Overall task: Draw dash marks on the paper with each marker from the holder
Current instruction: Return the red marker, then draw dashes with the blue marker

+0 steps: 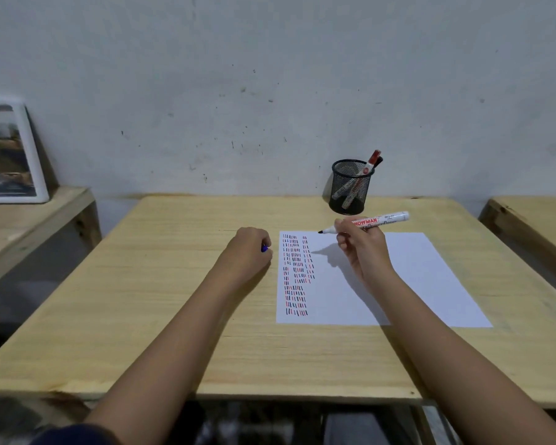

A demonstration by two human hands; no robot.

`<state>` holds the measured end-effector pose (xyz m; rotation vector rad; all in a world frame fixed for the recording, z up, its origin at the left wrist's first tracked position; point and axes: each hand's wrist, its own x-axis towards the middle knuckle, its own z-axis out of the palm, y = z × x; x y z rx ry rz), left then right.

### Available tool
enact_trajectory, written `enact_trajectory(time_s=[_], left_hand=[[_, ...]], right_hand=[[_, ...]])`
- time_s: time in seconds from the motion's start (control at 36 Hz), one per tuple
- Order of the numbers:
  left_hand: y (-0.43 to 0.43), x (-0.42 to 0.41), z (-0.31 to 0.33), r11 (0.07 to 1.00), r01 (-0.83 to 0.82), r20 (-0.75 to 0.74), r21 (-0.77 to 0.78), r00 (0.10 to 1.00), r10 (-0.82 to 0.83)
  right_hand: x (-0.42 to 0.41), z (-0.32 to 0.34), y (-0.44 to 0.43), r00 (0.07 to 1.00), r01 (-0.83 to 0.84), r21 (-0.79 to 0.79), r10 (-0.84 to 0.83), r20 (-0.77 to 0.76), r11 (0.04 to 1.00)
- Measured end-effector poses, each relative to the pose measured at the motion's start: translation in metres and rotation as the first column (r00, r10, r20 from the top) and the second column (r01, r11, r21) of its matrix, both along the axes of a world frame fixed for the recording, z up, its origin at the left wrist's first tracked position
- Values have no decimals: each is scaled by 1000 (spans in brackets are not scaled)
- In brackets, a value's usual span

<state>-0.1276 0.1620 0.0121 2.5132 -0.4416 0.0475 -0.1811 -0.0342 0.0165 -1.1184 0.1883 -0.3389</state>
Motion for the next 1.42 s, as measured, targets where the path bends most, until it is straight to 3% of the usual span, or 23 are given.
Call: enact_trajectory(time_s=[0.17,0.33,0.47,0.58,0.72,1.19,1.42], left_hand=[[0,-5,-8,1000,-5,-12,-16,1000,5],[0,-30,-10,988,-37,136,-152,989,58],[1,-52,-21,971,229,68,-64,972,-224],[-1,-62,-32,948,315,-1,-34,949,-315],[1,-63,-44,932,319,11,170,945,-326],[-1,-67,-44,933,292,42,210,951,-307],[-2,-69,-42,931,288,20,224,954,-300]], right_hand=[[-5,1,2,1000,-20,19,21,-18,1000],[-17,-10,11,998,10,-308,-28,-56,951],[-24,-13,23,983,56,-473,-132,-129,879],[-33,-13,34,984,53,-452,-124,-129,890],[-39,-12,40,990,47,-429,-98,-99,902],[-35,-14,41,994,-8,-397,-37,-107,918],[-33,-17,40,993,-12,-461,-43,-108,887]])
